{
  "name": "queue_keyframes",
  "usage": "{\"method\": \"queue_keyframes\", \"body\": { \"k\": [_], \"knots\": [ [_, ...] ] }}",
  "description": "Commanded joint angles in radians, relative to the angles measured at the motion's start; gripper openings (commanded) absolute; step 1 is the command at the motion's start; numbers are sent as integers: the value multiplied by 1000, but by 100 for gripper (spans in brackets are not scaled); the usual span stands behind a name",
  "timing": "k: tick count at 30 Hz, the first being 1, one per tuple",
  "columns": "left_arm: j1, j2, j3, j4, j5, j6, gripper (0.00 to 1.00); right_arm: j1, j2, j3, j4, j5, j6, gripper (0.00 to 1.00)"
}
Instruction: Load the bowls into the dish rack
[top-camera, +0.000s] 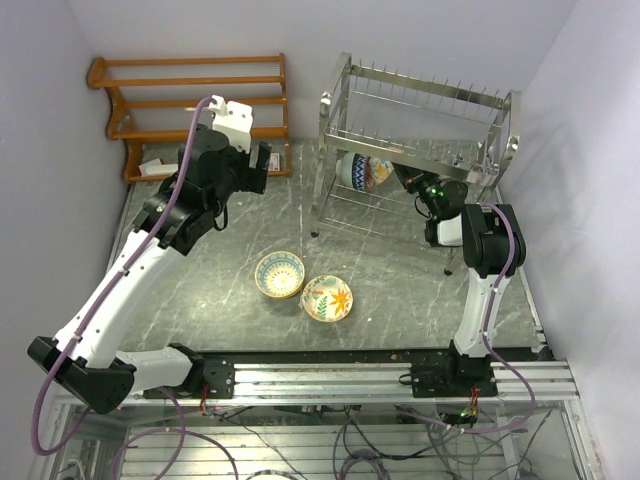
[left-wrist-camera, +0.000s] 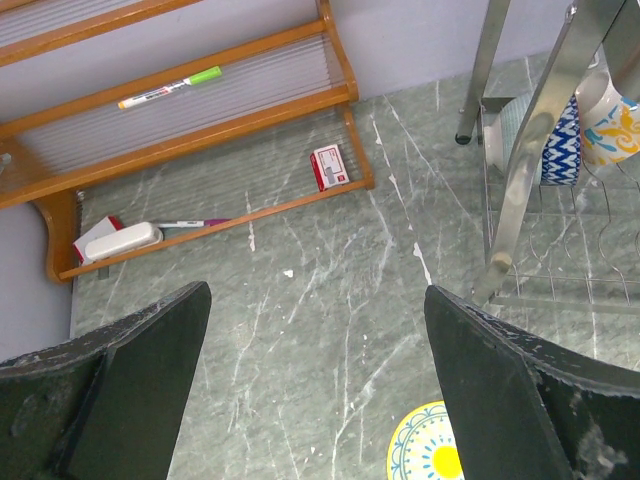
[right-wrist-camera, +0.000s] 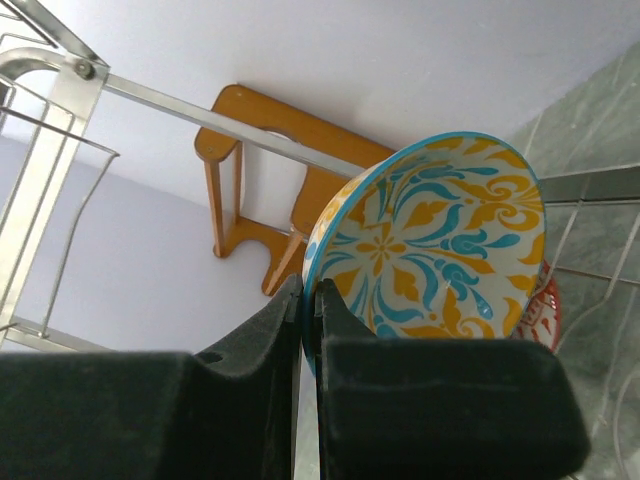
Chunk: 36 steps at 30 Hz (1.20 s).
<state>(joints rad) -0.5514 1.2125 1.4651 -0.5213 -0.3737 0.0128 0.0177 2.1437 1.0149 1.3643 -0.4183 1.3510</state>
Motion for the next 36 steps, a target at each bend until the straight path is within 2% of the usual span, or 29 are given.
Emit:
{"method": "queue_keyframes", "body": {
  "k": [1, 22, 24, 30, 33, 36],
  "knots": [
    [-7, 12, 27, 42, 9, 7, 99, -33, 35, 4, 55, -20, 15, 0],
    [-7, 44, 32, 60, 13, 11, 99, -39, -21, 50, -331, -31, -172, 0],
    [-7, 44, 32, 60, 13, 12, 99, -40, -19, 60, -349, -37, -173, 7],
    [-7, 45, 34, 63, 15, 9, 99, -41, -20, 69, -371, -52, -180, 11],
    [-7, 45, 32, 64, 18, 7, 99, -40, -26, 64, -384, -54, -187, 19],
    [-7, 47, 31, 65, 21, 6, 99, -42, -24, 65, -388, -62, -187, 22]
  ]
}}
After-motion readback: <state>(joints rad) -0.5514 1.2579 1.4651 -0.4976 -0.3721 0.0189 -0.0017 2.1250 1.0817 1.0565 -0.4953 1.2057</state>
